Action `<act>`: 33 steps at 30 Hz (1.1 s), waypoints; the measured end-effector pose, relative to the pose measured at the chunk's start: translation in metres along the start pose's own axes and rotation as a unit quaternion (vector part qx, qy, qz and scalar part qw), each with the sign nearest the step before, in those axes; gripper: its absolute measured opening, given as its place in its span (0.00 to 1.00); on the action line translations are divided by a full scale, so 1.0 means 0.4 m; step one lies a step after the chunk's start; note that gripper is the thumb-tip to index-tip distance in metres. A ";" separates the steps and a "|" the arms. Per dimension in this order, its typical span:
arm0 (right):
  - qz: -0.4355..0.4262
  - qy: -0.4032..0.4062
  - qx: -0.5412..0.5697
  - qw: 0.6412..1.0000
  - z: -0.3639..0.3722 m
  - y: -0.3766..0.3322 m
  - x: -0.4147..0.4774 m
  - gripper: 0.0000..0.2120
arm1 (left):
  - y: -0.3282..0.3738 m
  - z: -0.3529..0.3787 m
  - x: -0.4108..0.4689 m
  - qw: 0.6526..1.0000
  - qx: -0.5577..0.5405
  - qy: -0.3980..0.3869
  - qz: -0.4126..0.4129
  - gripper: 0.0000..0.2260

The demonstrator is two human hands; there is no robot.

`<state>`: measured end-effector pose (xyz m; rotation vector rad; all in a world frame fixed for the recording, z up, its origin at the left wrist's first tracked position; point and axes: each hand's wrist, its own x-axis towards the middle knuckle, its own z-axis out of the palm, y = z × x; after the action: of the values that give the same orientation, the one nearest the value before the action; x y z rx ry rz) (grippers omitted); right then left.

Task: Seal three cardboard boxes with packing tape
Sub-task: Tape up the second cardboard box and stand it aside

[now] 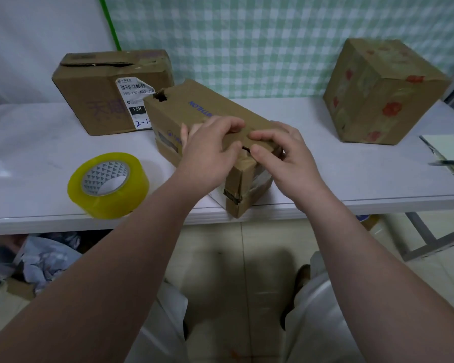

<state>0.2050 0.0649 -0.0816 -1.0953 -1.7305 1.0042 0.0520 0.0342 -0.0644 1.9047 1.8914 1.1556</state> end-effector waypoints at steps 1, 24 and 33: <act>-0.001 0.007 -0.003 1.000 0.008 0.000 0.000 0.10 | 0.003 0.001 0.002 1.000 0.000 0.003 -0.004 0.13; 0.007 0.126 -0.065 0.990 0.103 -0.010 -0.058 0.12 | -0.069 -0.043 -0.056 0.984 0.044 -0.093 0.143 0.30; 0.038 0.119 -0.051 0.991 0.092 -0.041 -0.062 0.10 | -0.064 -0.059 -0.068 0.991 0.014 -0.031 0.128 0.27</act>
<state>0.1731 0.0301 -0.0845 -1.2995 -1.5708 0.8010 0.0213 0.0045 -0.0753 2.2216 1.6779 1.1277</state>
